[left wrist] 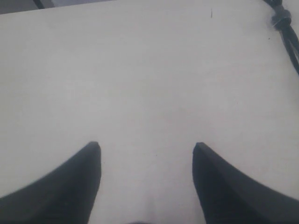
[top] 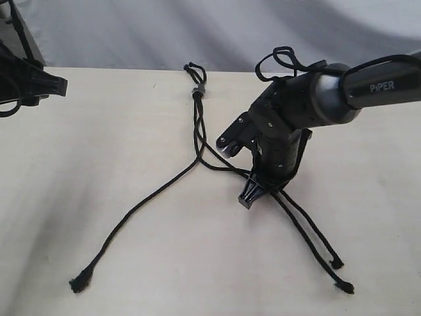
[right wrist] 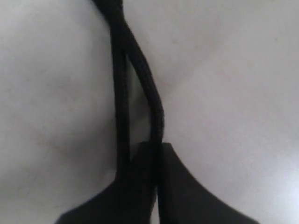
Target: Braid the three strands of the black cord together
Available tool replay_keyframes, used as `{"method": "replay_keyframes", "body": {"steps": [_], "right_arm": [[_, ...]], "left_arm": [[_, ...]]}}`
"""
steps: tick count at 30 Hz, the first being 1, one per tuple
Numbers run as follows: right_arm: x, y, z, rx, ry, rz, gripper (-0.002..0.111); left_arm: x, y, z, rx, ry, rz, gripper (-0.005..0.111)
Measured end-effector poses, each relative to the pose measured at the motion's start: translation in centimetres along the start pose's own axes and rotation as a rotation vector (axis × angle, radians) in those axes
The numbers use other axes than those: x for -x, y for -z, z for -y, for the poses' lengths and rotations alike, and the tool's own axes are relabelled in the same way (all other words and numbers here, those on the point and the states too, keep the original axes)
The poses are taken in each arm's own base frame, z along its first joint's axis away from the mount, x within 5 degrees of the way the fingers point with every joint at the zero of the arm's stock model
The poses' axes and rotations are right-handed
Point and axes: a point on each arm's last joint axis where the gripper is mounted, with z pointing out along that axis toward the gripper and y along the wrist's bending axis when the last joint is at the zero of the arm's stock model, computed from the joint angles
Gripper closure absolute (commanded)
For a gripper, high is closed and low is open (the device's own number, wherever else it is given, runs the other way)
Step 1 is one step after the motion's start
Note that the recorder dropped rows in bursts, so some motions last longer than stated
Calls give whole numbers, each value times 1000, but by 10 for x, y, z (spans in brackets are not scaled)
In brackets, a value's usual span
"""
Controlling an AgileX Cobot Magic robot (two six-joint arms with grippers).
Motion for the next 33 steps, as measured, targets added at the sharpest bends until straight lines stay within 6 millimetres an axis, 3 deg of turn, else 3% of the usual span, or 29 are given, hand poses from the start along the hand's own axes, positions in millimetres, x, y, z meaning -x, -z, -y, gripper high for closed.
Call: {"method": "replay_keyframes", "body": {"steps": [7, 11, 13, 14, 17, 21, 24, 28, 33], "right_arm": [[2, 3, -13, 50, 31, -32, 109], [5, 16, -57, 200, 205, -49, 109], [8, 27, -87, 293, 357, -21, 109], [13, 35, -111, 328, 487, 46, 109], [21, 51, -127, 284, 588, 169, 109], [11, 95, -94, 233, 495, 218, 109], [2, 113, -41, 207, 288, 258, 109], [-13, 90, 5, 204, 43, 184, 109], [-26, 44, 13, 231, -28, 76, 109]], "left_arm": [[0, 0, 0, 0, 2, 0, 52], [0, 0, 0, -1, 3, 0, 52], [0, 0, 0, -1, 3, 0, 52], [0, 0, 0, -1, 3, 0, 52], [0, 0, 0, -1, 3, 0, 52], [0, 0, 0, -1, 3, 0, 52], [0, 0, 0, -2, 3, 2, 52], [0, 0, 0, -3, 5, 1, 52], [0, 0, 1, -9, 15, 2, 52]]}}
